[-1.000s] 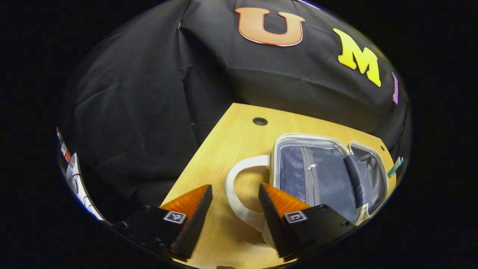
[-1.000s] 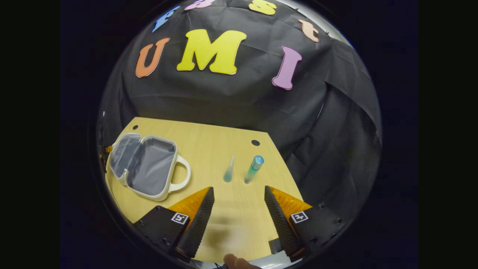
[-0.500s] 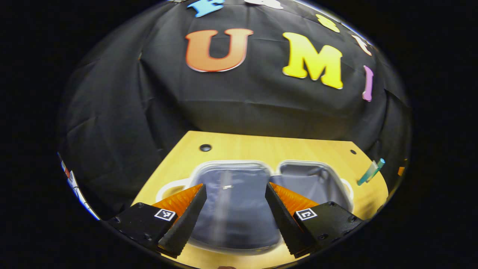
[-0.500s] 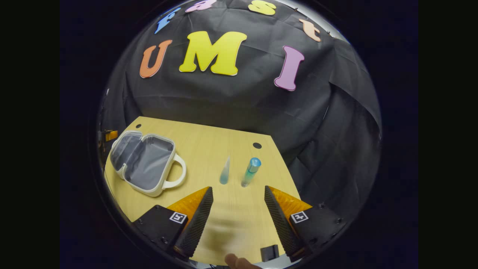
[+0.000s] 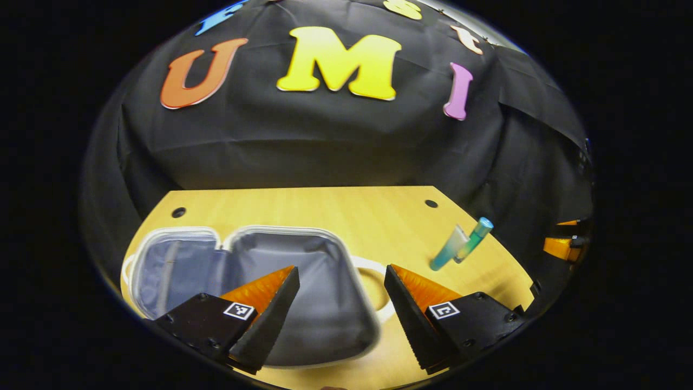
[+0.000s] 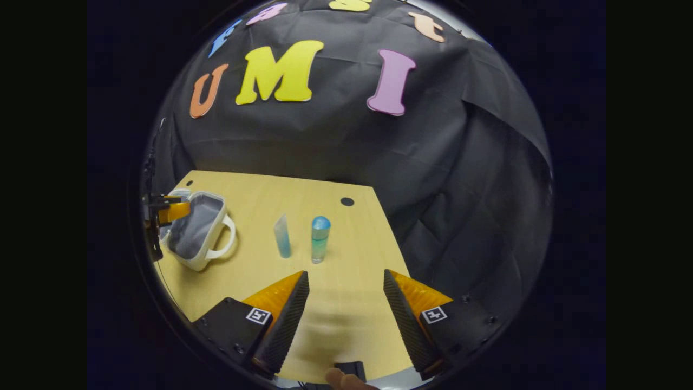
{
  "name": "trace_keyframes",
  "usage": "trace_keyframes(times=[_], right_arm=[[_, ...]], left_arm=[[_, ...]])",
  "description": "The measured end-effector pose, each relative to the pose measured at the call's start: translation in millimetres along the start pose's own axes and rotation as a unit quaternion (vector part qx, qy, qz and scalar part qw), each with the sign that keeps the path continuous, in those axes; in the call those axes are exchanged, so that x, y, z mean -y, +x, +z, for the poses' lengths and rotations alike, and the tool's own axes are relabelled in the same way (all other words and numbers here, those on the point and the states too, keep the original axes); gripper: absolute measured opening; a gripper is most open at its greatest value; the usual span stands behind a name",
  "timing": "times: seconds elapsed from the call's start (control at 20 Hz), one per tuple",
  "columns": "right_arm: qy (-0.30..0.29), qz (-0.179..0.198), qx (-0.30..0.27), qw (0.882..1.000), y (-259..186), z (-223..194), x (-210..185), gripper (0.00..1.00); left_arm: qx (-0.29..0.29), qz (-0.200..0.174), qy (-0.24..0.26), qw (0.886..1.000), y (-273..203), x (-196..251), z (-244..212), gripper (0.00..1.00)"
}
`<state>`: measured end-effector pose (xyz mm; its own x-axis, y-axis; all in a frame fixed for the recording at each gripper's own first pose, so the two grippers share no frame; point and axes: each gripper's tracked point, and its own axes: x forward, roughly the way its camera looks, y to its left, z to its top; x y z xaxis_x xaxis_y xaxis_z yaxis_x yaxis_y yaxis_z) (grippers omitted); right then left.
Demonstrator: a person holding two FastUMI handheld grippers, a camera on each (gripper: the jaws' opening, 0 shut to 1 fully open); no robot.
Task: First open the suitcase, pack the skin care products into it, and then close the suitcase.
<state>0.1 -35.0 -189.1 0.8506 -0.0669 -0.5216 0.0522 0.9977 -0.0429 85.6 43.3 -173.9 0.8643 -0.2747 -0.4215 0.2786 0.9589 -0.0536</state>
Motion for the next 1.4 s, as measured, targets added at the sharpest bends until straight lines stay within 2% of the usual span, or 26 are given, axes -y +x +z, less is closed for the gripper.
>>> trace_keyframes(times=[0.2, 0.5, 0.65, 0.85, 1.15, 1.2, 1.25, 1.3, 1.4], right_arm=[[0.004, -0.005, -0.007, 1.000, 13.1, -10.7, 34.4, 0.82], [0.000, -0.006, -0.027, 1.000, 40.8, -28.6, 64.5, 0.82], [-0.009, 0.000, -0.039, 0.999, 59.8, -38.1, 69.1, 0.82], [-0.025, 0.018, -0.048, 0.998, 88.3, -44.4, 63.9, 0.82], [-0.040, 0.045, -0.046, 0.997, 129.1, -36.7, 51.1, 0.82], [-0.041, 0.050, -0.044, 0.997, 133.4, -33.0, 48.9, 0.82], [-0.041, 0.053, -0.042, 0.997, 139.4, -31.4, 47.6, 0.82], [-0.041, 0.055, -0.040, 0.997, 144.7, -29.2, 46.7, 0.82], [-0.040, 0.058, -0.038, 0.997, 153.0, -26.3, 43.1, 0.82]], left_arm=[[-0.010, -0.043, 0.030, 0.999, 40.3, 76.6, -10.5, 1.00], [-0.024, -0.077, 0.069, 0.994, 91.1, 146.9, -32.6, 1.00], [-0.030, -0.073, 0.071, 0.994, 124.6, 162.8, -45.9, 1.00], [-0.031, -0.047, 0.058, 0.997, 167.3, 171.9, -59.1, 1.00], [-0.035, -0.013, 0.059, 0.998, 199.3, 174.1, -68.8, 0.89], [-0.036, -0.011, 0.059, 0.998, 201.3, 174.4, -70.4, 0.83], [-0.035, -0.004, 0.059, 0.998, 203.0, 173.0, -70.1, 0.84], [-0.033, -0.004, 0.061, 0.998, 204.0, 173.2, -69.2, 0.73], [-0.034, -0.011, 0.060, 0.998, 205.3, 176.0, -69.6, 0.67]])
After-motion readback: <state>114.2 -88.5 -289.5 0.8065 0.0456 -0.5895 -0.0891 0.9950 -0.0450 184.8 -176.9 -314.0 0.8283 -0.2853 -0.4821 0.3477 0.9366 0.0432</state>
